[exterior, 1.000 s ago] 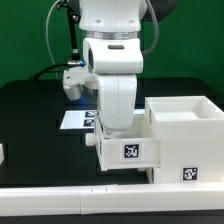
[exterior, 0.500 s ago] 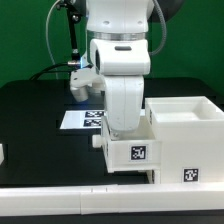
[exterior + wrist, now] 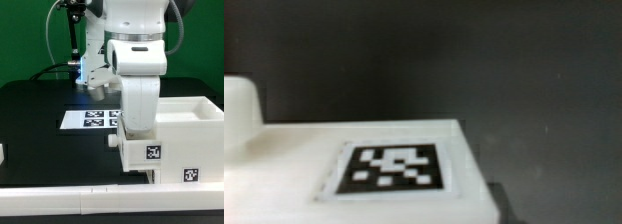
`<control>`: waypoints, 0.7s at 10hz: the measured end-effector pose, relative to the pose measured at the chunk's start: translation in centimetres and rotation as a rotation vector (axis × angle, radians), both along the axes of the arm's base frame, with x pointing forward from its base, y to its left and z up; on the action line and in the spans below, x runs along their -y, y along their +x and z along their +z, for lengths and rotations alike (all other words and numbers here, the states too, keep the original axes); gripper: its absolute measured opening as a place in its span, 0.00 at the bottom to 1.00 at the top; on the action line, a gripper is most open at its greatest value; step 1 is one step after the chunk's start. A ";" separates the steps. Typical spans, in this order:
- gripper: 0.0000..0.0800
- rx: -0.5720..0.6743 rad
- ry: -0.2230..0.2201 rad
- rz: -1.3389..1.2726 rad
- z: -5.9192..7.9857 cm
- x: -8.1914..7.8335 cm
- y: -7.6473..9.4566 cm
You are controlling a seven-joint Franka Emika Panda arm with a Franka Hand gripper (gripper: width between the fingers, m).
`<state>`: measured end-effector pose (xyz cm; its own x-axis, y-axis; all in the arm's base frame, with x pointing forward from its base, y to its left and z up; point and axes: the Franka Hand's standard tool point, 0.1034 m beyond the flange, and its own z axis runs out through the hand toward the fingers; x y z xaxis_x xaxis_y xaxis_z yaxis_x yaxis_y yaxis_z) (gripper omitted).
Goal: Assemble drawer
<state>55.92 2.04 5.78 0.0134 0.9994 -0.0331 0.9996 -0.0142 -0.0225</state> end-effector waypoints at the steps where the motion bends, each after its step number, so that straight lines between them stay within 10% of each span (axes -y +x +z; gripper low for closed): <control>1: 0.05 0.000 0.000 -0.008 0.0 0.0 0.0; 4: 0.05 -0.004 -0.002 -0.010 0.1 0.2 0.0; 6: 0.53 -0.021 -0.019 -0.014 2.2 0.6 0.4; 7: 0.53 -0.026 -0.027 -0.018 3.4 0.9 0.8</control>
Offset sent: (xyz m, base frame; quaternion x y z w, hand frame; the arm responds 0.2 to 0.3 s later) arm 0.0000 0.0000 0.0000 0.0000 0.0000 0.0000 1.0000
